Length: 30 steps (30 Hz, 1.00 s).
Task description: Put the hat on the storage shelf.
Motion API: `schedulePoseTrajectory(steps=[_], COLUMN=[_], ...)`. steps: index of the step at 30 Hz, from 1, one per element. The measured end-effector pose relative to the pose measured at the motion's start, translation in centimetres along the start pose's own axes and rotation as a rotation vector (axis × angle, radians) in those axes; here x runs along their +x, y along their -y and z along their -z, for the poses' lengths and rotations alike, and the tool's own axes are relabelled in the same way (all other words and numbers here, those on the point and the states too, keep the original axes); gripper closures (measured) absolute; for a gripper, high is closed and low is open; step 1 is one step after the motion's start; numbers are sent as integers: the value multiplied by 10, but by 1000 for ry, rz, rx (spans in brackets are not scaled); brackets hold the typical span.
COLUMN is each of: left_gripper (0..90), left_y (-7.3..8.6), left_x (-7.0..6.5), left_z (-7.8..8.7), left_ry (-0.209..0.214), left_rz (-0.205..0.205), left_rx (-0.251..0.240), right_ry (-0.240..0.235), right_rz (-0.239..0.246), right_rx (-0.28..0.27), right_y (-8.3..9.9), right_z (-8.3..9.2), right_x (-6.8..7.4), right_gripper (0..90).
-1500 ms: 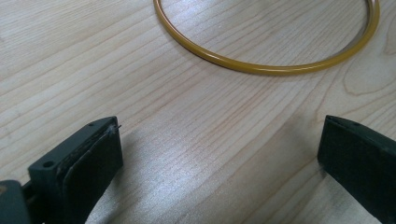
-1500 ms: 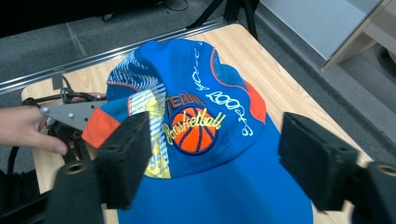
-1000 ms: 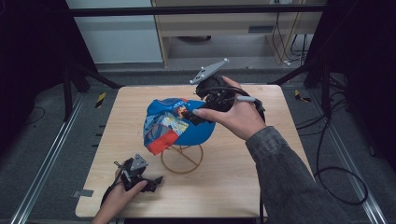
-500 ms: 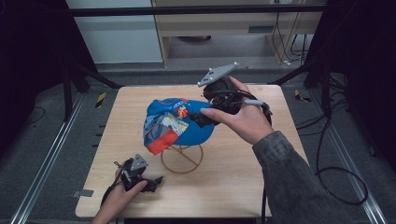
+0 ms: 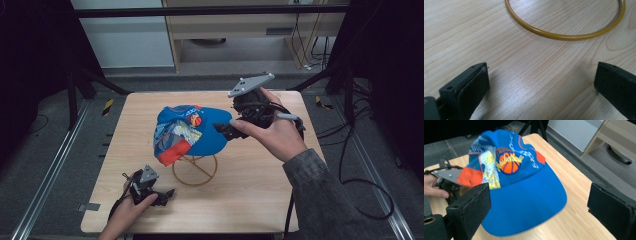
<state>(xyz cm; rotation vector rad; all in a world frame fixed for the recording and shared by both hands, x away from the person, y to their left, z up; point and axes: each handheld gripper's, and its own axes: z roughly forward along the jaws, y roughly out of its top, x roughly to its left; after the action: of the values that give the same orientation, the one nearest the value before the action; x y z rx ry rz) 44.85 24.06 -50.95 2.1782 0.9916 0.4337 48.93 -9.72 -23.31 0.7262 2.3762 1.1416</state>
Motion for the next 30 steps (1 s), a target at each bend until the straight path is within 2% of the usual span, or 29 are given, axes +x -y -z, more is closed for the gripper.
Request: schedulePoseTrajectory(steps=[18, 24, 30], left_gripper=[0, 0, 0], left_y=[0, 0, 0], left_x=[0, 0, 0], left_z=[0, 0, 0], left_ry=[2, 2, 4], left_rz=[-2, -3, -3], left_rx=[-1, -2, 0], right_ry=[56, 77, 84], right_rz=[-87, -106, -132], right_rx=[4, 1, 15], right_y=[51, 70, 90], right_z=[28, 38, 39], right_x=[-26, -29, -31], right_gripper=[52, 57, 65])
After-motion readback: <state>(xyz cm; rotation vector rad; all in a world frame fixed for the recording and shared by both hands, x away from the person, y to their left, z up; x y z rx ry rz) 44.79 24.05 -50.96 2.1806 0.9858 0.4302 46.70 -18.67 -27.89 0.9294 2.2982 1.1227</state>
